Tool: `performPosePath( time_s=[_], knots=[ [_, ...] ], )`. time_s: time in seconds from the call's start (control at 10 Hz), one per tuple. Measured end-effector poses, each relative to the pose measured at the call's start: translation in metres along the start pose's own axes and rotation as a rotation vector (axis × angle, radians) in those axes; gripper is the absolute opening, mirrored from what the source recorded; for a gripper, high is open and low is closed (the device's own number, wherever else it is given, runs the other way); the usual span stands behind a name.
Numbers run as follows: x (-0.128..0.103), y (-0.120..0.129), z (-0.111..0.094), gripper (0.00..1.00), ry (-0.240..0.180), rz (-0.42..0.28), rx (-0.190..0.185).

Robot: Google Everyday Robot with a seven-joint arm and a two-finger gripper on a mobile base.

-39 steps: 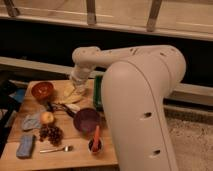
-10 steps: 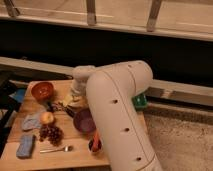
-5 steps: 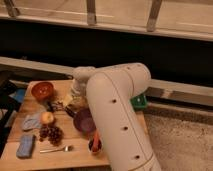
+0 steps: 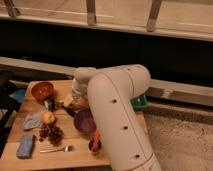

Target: Place banana in table surface

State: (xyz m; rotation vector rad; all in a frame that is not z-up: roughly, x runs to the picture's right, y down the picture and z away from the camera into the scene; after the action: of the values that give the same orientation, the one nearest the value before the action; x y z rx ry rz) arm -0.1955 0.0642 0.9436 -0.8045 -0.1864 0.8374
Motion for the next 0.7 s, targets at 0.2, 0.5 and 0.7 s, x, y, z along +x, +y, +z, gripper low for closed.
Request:
performPosePath(
  time_s=[0.2,0.5,0.7],
  knots=[
    [0.0009,0.0031,0.0001,0.2,0.006,0.007,-0.008],
    [0.0003,0.0046,0.001,0.0,0.006,0.001,-0.008],
    [0.0002,0.0041,0.0012,0.0,0.006,-0.001,-0.006]
  ],
)
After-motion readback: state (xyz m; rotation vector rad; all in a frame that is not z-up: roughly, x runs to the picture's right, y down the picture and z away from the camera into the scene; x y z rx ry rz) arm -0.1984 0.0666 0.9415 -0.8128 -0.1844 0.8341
